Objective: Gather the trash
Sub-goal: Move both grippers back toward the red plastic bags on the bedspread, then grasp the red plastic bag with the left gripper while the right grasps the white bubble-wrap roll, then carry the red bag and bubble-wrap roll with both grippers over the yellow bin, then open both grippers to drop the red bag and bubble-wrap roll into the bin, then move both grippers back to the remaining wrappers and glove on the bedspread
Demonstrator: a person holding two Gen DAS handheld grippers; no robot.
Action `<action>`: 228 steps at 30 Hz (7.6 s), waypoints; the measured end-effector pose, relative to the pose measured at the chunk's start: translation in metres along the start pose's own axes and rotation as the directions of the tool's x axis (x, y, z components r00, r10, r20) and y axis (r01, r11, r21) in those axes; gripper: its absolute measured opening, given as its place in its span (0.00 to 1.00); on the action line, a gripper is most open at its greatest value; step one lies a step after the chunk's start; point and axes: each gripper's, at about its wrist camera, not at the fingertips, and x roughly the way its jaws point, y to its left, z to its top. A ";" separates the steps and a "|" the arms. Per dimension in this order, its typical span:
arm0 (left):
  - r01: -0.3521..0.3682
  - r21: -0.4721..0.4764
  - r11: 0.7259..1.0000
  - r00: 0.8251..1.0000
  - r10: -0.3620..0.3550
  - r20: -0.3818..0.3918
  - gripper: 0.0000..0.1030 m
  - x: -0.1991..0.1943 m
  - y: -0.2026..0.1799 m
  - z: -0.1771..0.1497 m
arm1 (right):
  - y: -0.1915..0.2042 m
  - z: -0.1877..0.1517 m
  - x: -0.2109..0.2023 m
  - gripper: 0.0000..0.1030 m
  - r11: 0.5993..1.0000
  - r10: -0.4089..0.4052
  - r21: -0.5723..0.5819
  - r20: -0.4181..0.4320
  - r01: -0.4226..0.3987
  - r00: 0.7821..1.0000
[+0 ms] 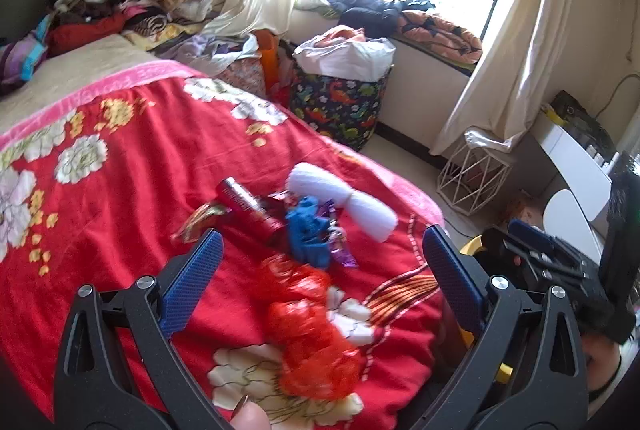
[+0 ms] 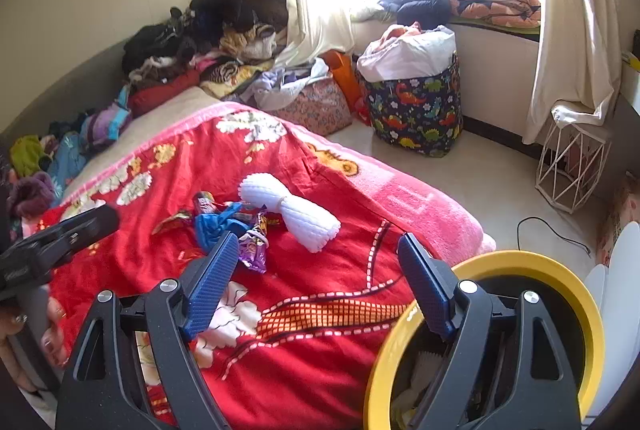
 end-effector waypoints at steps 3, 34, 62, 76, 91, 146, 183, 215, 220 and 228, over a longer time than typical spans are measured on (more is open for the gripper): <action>-0.012 -0.012 1.000 1.000 0.012 -0.018 0.89 0.003 0.010 -0.004 | 0.002 0.004 0.020 0.77 1.000 -0.007 -0.023 -0.029 0.006 1.000; 0.030 0.045 0.999 0.959 -0.016 -0.284 0.82 0.064 0.002 -0.071 | 0.018 0.005 0.188 0.36 0.985 -0.068 -0.175 -0.379 0.001 0.923; 0.088 -0.006 0.996 0.978 -0.087 -0.189 0.20 0.028 0.002 -0.044 | -0.022 -0.034 0.046 0.29 0.965 0.073 0.262 -0.167 -0.028 0.983; 0.124 0.014 0.992 0.987 -0.122 -0.109 0.20 0.004 -0.015 -0.029 | -0.024 -0.040 0.005 0.29 0.961 0.075 0.274 -0.128 -0.037 0.989; 0.182 0.062 0.981 0.980 -0.176 -0.090 0.20 -0.006 -0.047 -0.028 | -0.040 -0.049 -0.030 0.29 0.958 0.030 0.286 -0.080 -0.005 0.996; 0.354 0.248 0.902 0.931 -0.315 -0.184 0.20 0.000 -0.169 -0.060 | -0.138 -0.087 -0.108 0.29 0.864 -0.176 0.477 -0.010 0.159 0.984; 0.423 0.307 0.853 0.883 -0.311 -0.352 0.20 0.058 -0.223 -0.099 | -0.179 -0.122 -0.102 0.31 0.803 -0.238 0.536 -0.112 0.261 0.965; 0.349 0.226 0.910 0.926 -0.297 -0.233 0.89 0.053 -0.202 -0.068 | -0.178 -0.116 -0.114 0.76 0.784 -0.306 0.547 -0.070 0.293 0.949; 0.326 0.223 0.918 0.938 -0.286 -0.195 0.89 0.044 -0.192 -0.062 | -0.169 -0.109 -0.123 0.80 0.801 -0.327 0.525 -0.015 0.286 0.945; 0.278 0.209 0.938 0.959 -0.257 -0.120 0.89 0.027 -0.174 -0.048 | -0.153 -0.096 -0.128 0.81 0.832 -0.323 0.487 0.034 0.267 0.946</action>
